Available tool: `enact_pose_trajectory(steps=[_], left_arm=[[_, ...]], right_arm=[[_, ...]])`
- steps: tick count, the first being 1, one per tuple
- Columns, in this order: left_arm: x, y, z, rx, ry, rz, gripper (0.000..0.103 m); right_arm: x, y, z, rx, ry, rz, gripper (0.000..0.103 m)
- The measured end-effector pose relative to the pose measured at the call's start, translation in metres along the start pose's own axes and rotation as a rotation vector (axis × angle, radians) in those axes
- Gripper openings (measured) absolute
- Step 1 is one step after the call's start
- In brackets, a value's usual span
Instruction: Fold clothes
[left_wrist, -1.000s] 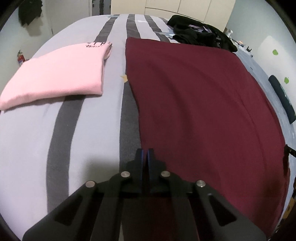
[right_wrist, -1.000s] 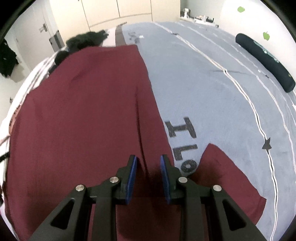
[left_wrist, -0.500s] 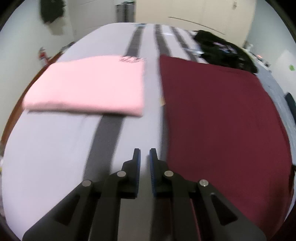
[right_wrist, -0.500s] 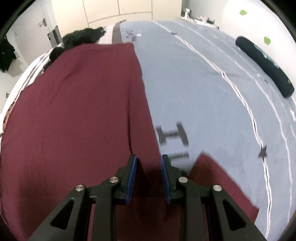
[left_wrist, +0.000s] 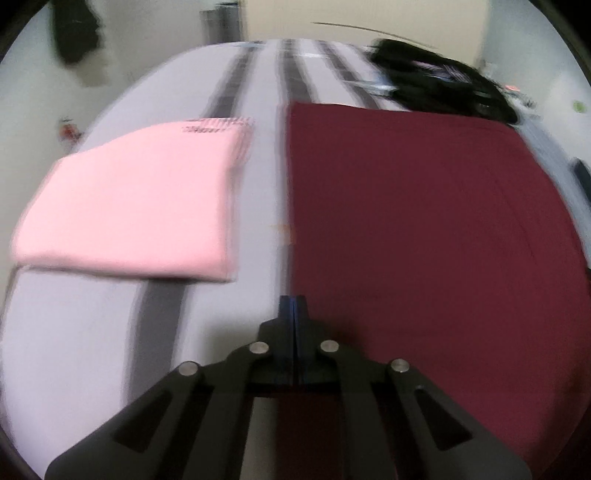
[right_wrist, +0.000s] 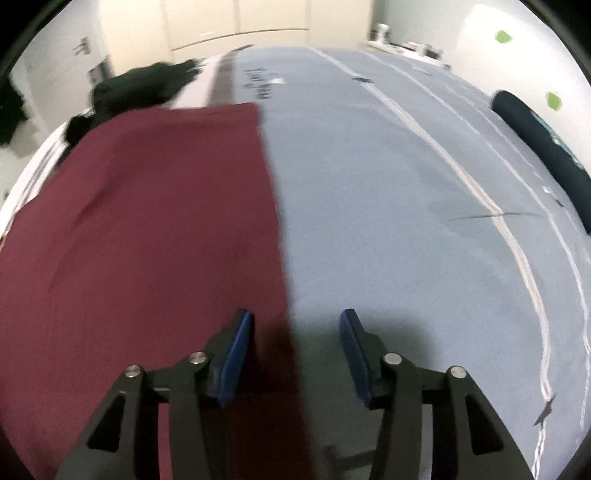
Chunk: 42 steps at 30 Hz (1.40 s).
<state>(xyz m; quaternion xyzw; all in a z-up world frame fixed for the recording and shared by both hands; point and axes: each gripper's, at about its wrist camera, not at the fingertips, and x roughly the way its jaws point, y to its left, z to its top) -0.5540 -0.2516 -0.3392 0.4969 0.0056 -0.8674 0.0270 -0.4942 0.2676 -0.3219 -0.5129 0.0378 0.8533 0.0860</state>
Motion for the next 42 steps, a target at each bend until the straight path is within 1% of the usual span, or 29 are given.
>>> enact_pose_trajectory(steps=[1, 2, 3, 5, 6, 7, 8, 9, 13, 15, 17, 18, 19, 21, 23, 24, 26, 27, 29, 31, 33, 34, 37, 38, 39, 42], left_arm=[[-0.005, 0.008, -0.002, -0.047, 0.003, 0.004, 0.002], [-0.01, 0.016, -0.005, -0.09, 0.013, -0.014, 0.002], [-0.017, 0.02, -0.01, -0.111, 0.023, -0.035, 0.002], [-0.036, 0.024, -0.023, -0.128, 0.034, -0.073, 0.003], [-0.047, 0.023, -0.031, -0.124, 0.038, -0.088, 0.008], [-0.059, 0.023, -0.04, -0.121, 0.041, -0.103, 0.012], [-0.07, 0.02, -0.049, -0.113, 0.044, -0.116, 0.021], [-0.082, 0.017, -0.062, -0.103, 0.044, -0.13, 0.029], [-0.123, -0.005, -0.109, -0.022, 0.039, -0.188, 0.033], [-0.128, -0.021, -0.128, 0.028, 0.055, -0.211, 0.033], [-0.122, -0.032, -0.139, 0.063, 0.078, -0.182, 0.033], [-0.115, -0.037, -0.142, 0.08, 0.092, -0.148, 0.033], [-0.108, -0.035, -0.146, 0.076, 0.109, -0.105, 0.033], [-0.094, -0.025, -0.156, 0.041, 0.146, -0.022, 0.033], [-0.096, -0.014, -0.159, -0.011, 0.132, 0.023, 0.035], [-0.101, -0.013, -0.159, -0.016, 0.118, 0.049, 0.037], [-0.119, -0.013, -0.16, -0.022, 0.077, 0.15, 0.036], [-0.129, -0.009, -0.162, -0.048, 0.061, 0.174, 0.036], [-0.152, -0.002, -0.168, -0.117, 0.036, 0.172, 0.036], [-0.178, -0.001, -0.181, -0.147, 0.014, 0.154, 0.037], [-0.206, -0.006, -0.205, -0.149, 0.001, 0.146, 0.037], [-0.219, -0.009, -0.222, -0.157, 0.004, 0.138, 0.037], [-0.257, -0.014, -0.279, -0.192, 0.025, 0.105, 0.039], [-0.269, -0.009, -0.297, -0.206, 0.036, 0.093, 0.041], [-0.274, -0.006, -0.314, -0.226, 0.056, 0.081, 0.044], [-0.279, -0.008, -0.357, -0.284, 0.131, 0.06, 0.045]], right_arm=[[0.0, -0.007, 0.003, 0.021, 0.004, -0.007, 0.044], [0.0, -0.013, 0.007, 0.041, 0.008, -0.013, 0.044], [-0.008, -0.014, 0.007, 0.036, -0.003, -0.012, 0.041], [-0.022, -0.015, 0.007, 0.027, -0.026, -0.008, 0.041], [-0.029, -0.015, 0.007, 0.022, -0.038, -0.005, 0.041], [-0.041, -0.013, 0.001, 0.006, -0.05, 0.015, 0.041], [-0.053, -0.01, -0.006, -0.009, -0.062, 0.035, 0.041], [-0.063, -0.008, -0.017, -0.022, -0.062, 0.056, 0.041], [-0.1, -0.002, -0.072, -0.067, -0.046, 0.122, 0.041], [-0.11, 0.001, -0.102, -0.088, -0.018, 0.153, 0.041], [-0.118, 0.003, -0.129, -0.109, 0.006, 0.178, 0.041], [-0.123, 0.004, -0.143, -0.121, 0.018, 0.19, 0.041], [-0.124, 0.004, -0.154, -0.138, 0.03, 0.195, 0.041], [-0.121, -0.005, -0.172, -0.142, 0.06, 0.201, 0.041], [-0.117, -0.02, -0.192, -0.132, 0.098, 0.193, 0.041], [-0.117, -0.028, -0.197, -0.123, 0.102, 0.191, 0.041], [-0.117, -0.046, -0.208, -0.105, 0.111, 0.188, 0.041], [-0.12, -0.054, -0.212, -0.097, 0.111, 0.185, 0.041], [-0.13, -0.068, -0.218, -0.085, 0.11, 0.2, 0.041], [-0.14, -0.075, -0.223, -0.099, 0.099, 0.203, 0.041], [-0.154, -0.079, -0.235, -0.115, 0.09, 0.213, 0.041], [-0.161, -0.08, -0.242, -0.124, 0.085, 0.217, 0.041], [-0.18, -0.083, -0.264, -0.139, 0.088, 0.233, 0.041], [-0.189, -0.084, -0.275, -0.134, 0.095, 0.24, 0.041], [-0.195, -0.085, -0.285, -0.128, 0.103, 0.249, 0.041], [-0.211, -0.086, -0.313, -0.116, 0.133, 0.268, 0.042]])
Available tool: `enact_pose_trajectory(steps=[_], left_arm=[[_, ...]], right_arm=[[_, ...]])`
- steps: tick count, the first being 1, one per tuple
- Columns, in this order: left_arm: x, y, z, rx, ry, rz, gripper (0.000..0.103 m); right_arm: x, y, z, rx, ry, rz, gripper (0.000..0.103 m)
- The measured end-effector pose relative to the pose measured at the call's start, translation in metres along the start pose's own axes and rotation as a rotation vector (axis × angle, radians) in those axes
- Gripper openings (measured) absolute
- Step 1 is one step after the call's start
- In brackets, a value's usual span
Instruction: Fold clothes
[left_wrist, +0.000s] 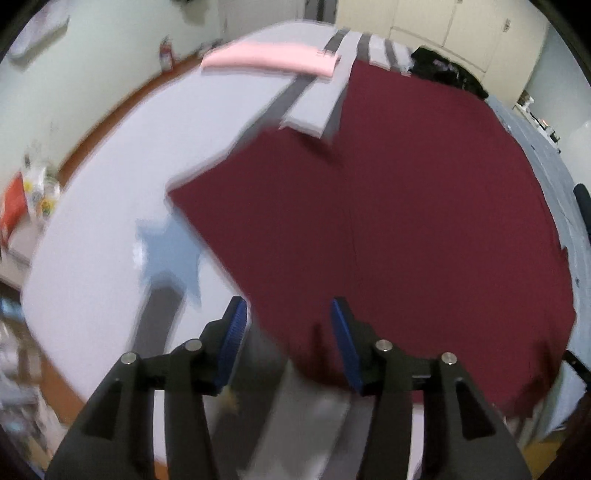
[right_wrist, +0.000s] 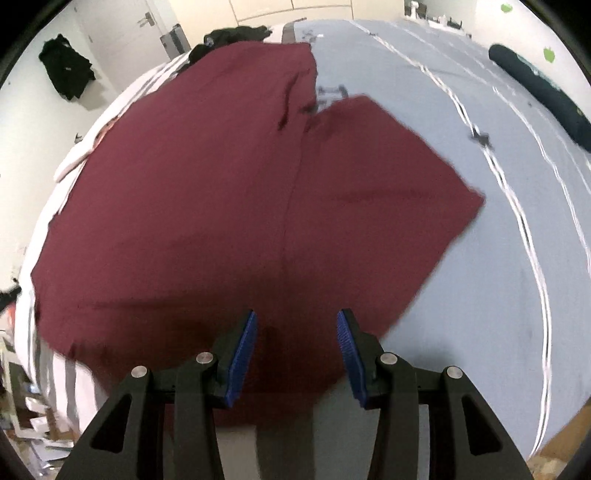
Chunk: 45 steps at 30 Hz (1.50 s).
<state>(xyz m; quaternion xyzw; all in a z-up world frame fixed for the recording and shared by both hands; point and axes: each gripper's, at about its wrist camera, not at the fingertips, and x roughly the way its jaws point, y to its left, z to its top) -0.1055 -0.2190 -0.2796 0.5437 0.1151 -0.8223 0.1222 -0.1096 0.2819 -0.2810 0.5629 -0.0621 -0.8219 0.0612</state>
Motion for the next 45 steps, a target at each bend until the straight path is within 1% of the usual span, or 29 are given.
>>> enact_pose_trajectory(steps=[2, 5, 8, 9, 13, 16, 18, 23, 25, 27, 29, 30, 31, 32, 34, 38, 40, 43, 45], left_arm=[[0.006, 0.004, -0.025, -0.012, 0.044, 0.003, 0.045], [0.017, -0.003, -0.05, 0.016, 0.074, -0.011, 0.045], [0.026, -0.022, -0.06, 0.084, 0.07, -0.035, 0.045], [0.027, -0.029, -0.061, 0.104, 0.061, -0.045, 0.045], [0.03, -0.054, -0.059, 0.18, 0.033, -0.084, 0.045], [0.025, -0.056, -0.043, 0.151, 0.014, -0.131, 0.045], [0.019, -0.057, -0.026, 0.127, -0.015, -0.159, 0.045], [0.009, -0.061, 0.023, 0.087, -0.09, -0.218, 0.045], [0.011, -0.061, 0.037, 0.079, -0.111, -0.215, 0.045], [0.016, -0.063, 0.048, 0.077, -0.116, -0.196, 0.045], [0.022, -0.063, 0.048, 0.071, -0.092, -0.184, 0.045], [0.021, -0.061, 0.044, 0.063, -0.08, -0.192, 0.045], [0.016, -0.061, 0.038, 0.057, -0.076, -0.205, 0.045], [0.007, -0.066, 0.027, 0.057, -0.081, -0.218, 0.045], [-0.007, -0.075, 0.001, 0.065, -0.087, -0.239, 0.045], [-0.015, -0.084, -0.03, 0.076, -0.047, -0.291, 0.046], [-0.018, -0.095, -0.044, 0.092, -0.033, -0.313, 0.046], [-0.022, -0.114, -0.054, 0.128, -0.023, -0.335, 0.046], [-0.023, -0.126, -0.053, 0.156, -0.034, -0.32, 0.048]], right_arm=[[-0.001, 0.003, -0.02, -0.004, 0.033, 0.003, 0.042], [0.001, 0.013, -0.043, -0.033, 0.077, 0.026, 0.042], [0.007, 0.031, -0.06, -0.081, 0.099, 0.044, 0.043], [0.008, 0.038, -0.062, -0.096, 0.094, 0.041, 0.045], [0.01, 0.062, -0.065, -0.111, 0.069, 0.059, 0.047], [0.01, 0.077, -0.057, -0.1, 0.051, 0.079, 0.047], [0.006, 0.079, -0.045, -0.07, 0.021, 0.098, 0.046], [-0.003, 0.077, -0.001, -0.017, -0.071, 0.11, 0.046], [-0.002, 0.073, 0.012, -0.012, -0.097, 0.108, 0.046], [-0.002, 0.069, 0.028, -0.019, -0.121, 0.085, 0.046], [0.006, 0.064, 0.043, 0.004, -0.111, 0.091, 0.046], [0.008, 0.062, 0.045, 0.024, -0.101, 0.099, 0.046], [0.016, 0.064, 0.057, 0.034, -0.093, 0.111, 0.046], [0.014, 0.067, 0.058, 0.027, -0.096, 0.119, 0.046], [0.003, 0.075, 0.054, -0.018, -0.114, 0.128, 0.046], [-0.002, 0.091, 0.034, -0.029, -0.081, 0.163, 0.046], [-0.002, 0.1, 0.025, -0.036, -0.069, 0.165, 0.047], [0.003, 0.113, 0.021, -0.039, -0.055, 0.16, 0.049], [0.007, 0.119, 0.021, -0.029, -0.047, 0.142, 0.051]])
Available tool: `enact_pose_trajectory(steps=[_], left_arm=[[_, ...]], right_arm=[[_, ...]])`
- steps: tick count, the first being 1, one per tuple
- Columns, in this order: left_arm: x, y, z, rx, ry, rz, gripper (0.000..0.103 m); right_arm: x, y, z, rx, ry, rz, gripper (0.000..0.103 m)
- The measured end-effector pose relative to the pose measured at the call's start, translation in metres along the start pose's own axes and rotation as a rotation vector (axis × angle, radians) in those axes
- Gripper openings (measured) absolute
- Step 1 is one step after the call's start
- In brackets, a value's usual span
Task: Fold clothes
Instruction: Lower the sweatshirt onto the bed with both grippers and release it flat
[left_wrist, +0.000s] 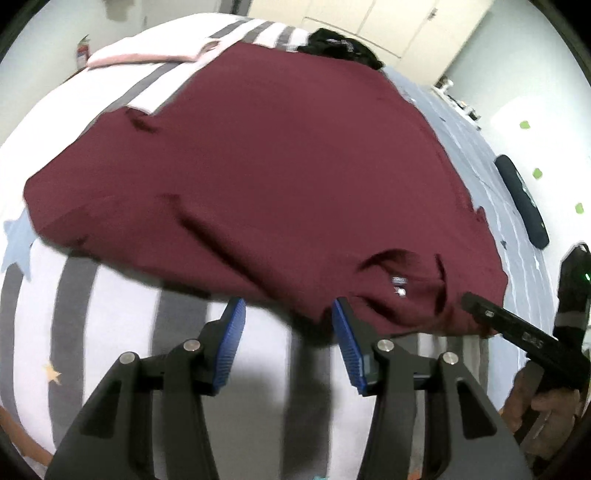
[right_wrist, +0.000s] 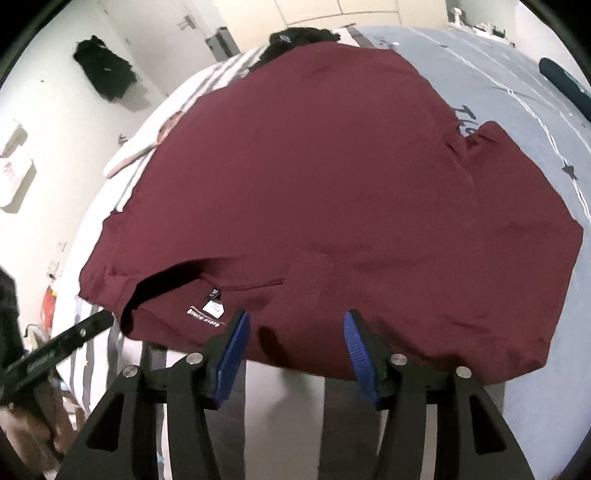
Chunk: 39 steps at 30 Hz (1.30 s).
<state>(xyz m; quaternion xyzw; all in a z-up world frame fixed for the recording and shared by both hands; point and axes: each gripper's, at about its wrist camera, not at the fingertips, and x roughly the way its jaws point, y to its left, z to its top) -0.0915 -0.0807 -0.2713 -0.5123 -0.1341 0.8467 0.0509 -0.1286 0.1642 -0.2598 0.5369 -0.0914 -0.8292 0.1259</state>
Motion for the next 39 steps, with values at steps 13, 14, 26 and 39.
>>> enact_pose_trajectory(steps=[13, 14, 26, 39], left_arm=[[0.012, -0.013, -0.006, 0.066, 0.011, 0.052, 0.011], [0.006, -0.011, -0.009, 0.058, 0.006, 0.048, 0.011], [-0.046, 0.008, -0.089, -0.051, 0.153, 0.028, 0.001], [-0.055, 0.103, -0.063, -0.335, 0.031, 0.142, 0.046]], right_arm=[[0.035, 0.002, 0.02, -0.031, 0.041, -0.109, 0.019], [0.03, 0.001, 0.019, -0.032, 0.03, -0.103, 0.017], [-0.045, 0.006, -0.082, -0.095, 0.146, 0.019, 0.009], [-0.047, -0.053, -0.079, 0.104, 0.089, -0.089, 0.037]])
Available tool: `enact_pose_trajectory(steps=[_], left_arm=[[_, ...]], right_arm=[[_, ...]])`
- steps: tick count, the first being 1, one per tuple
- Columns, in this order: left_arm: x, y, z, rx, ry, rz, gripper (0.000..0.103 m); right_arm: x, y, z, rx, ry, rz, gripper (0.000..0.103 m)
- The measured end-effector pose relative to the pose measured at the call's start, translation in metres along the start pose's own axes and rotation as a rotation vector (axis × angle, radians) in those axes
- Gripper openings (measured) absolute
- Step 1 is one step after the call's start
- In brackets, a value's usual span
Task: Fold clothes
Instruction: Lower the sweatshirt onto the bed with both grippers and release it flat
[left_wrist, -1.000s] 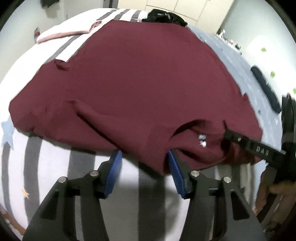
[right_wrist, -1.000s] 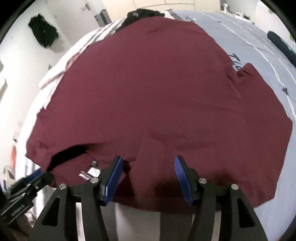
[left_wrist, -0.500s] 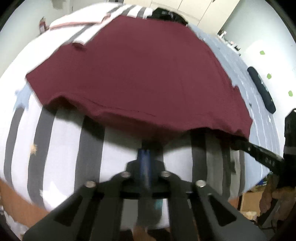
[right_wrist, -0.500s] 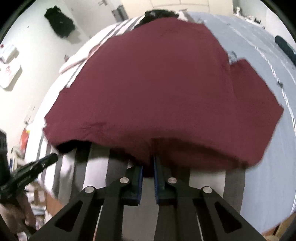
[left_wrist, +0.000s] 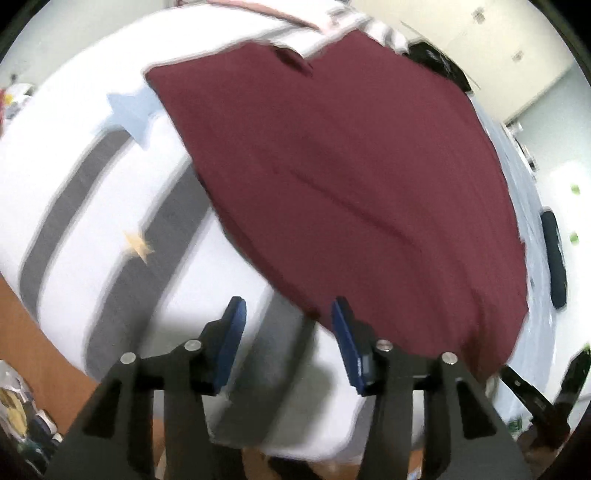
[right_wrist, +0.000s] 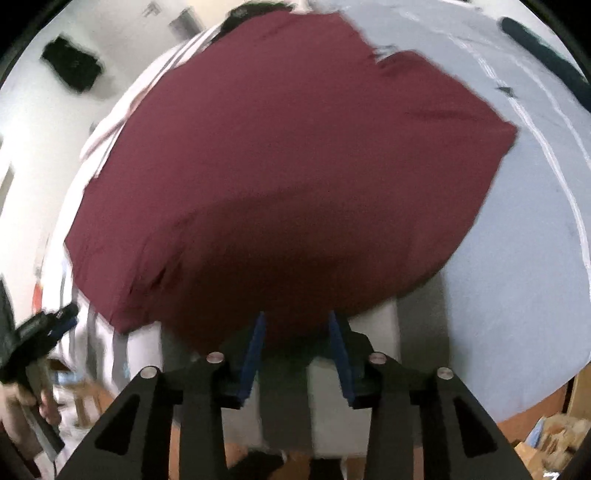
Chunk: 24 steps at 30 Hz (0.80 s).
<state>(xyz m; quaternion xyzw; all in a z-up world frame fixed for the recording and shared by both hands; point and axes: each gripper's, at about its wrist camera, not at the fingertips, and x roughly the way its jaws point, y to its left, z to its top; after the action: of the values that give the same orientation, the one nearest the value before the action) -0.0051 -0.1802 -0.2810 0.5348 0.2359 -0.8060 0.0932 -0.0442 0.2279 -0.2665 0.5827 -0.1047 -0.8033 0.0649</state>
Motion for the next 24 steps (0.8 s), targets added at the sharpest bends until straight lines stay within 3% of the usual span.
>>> enact_pose_trajectory(steps=[5, 12, 18, 24], left_arm=[[0.003, 0.011, 0.021, 0.024, -0.045, 0.063, 0.049], [0.013, 0.021, 0.023, 0.043, -0.037, 0.115, 0.051], [0.018, 0.012, 0.021, 0.032, -0.057, 0.101, 0.053], [0.018, 0.007, 0.022, 0.082, -0.083, 0.117, 0.055]], right_arm=[[0.002, -0.031, 0.022, 0.053, -0.056, -0.095, 0.039], [0.022, -0.063, 0.027, 0.126, -0.01, -0.133, 0.039], [0.025, -0.061, 0.015, 0.135, -0.005, -0.096, 0.048], [0.027, -0.06, 0.014, 0.11, -0.012, -0.059, 0.049]])
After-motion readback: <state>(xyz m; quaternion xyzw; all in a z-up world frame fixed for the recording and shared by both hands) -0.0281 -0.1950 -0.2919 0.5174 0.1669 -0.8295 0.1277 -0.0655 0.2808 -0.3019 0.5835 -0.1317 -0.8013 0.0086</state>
